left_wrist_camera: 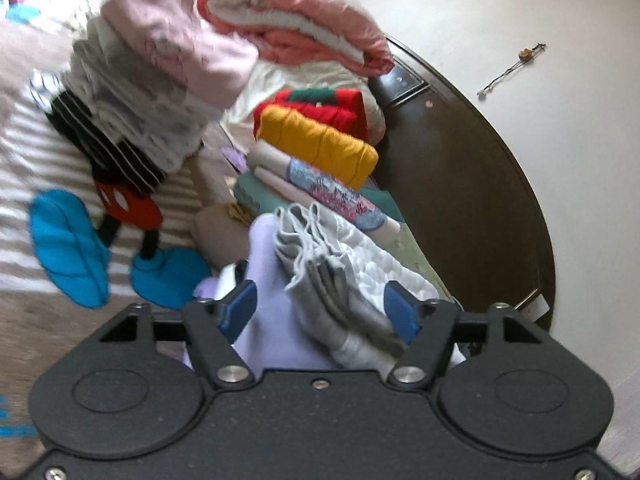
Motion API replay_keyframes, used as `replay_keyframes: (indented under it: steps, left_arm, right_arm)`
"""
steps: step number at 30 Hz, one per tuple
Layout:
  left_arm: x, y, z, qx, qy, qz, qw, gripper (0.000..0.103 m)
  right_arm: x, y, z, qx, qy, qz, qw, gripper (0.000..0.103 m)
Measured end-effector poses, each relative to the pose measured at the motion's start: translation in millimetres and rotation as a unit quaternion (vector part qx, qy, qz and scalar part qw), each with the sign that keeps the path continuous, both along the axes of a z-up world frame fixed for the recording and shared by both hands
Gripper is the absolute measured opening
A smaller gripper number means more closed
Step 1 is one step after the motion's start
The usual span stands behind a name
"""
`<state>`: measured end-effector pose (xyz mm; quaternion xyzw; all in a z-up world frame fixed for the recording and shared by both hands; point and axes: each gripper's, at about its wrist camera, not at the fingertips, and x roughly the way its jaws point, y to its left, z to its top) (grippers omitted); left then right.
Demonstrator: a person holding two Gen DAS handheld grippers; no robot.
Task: Fold clothes
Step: 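Lower the folded garment onto the clothes stack and open both grippers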
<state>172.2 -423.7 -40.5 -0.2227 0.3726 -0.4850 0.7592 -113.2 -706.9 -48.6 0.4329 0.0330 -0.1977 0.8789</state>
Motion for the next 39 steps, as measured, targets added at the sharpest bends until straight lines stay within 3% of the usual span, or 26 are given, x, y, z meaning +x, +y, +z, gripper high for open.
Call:
replay_keyframes:
  steps: [4, 7, 10, 14, 19, 23, 26, 29, 34, 39]
  left_arm:
    - [-16, 11, 18, 0.028, -0.045, -0.003, 0.9986, 0.101]
    - [-33, 11, 30, 0.066, -0.09, -0.017, 0.9936, 0.103]
    - [-54, 6, 41, 0.125, -0.148, -0.023, 0.9808, 0.103]
    - [-82, -3, 50, 0.206, -0.208, 0.0, 0.9563, 0.103]
    - [-110, -2, 62, 0.22, -0.258, -0.012, 0.9406, 0.103]
    - [-117, 4, 67, 0.21, -0.262, -0.014, 0.9416, 0.103]
    - [-127, 5, 70, 0.218, -0.281, -0.012, 0.9348, 0.103]
    - [-132, 6, 71, 0.22, -0.279, -0.019, 0.9345, 0.103]
    - [-133, 12, 73, 0.197, -0.25, -0.031, 0.9474, 0.103]
    - [-136, 13, 74, 0.202, -0.249, -0.029, 0.9468, 0.103]
  right_arm:
    - [-8, 26, 18, -0.042, 0.064, 0.007, 0.997, 0.103]
    - [-5, 44, 28, -0.06, 0.115, 0.015, 0.991, 0.103]
    - [-4, 62, 33, -0.078, 0.158, 0.019, 0.984, 0.103]
    - [-8, 82, 39, -0.104, 0.201, 0.019, 0.974, 0.103]
    - [-15, 97, 44, -0.122, 0.227, 0.011, 0.966, 0.103]
    - [-20, 106, 46, -0.128, 0.239, 0.013, 0.962, 0.103]
    - [-22, 113, 50, -0.137, 0.249, 0.012, 0.959, 0.103]
    - [-23, 118, 52, -0.144, 0.255, 0.014, 0.956, 0.103]
    - [-26, 126, 58, -0.15, 0.259, 0.017, 0.954, 0.103]
    - [-28, 133, 64, -0.161, 0.266, 0.016, 0.95, 0.103]
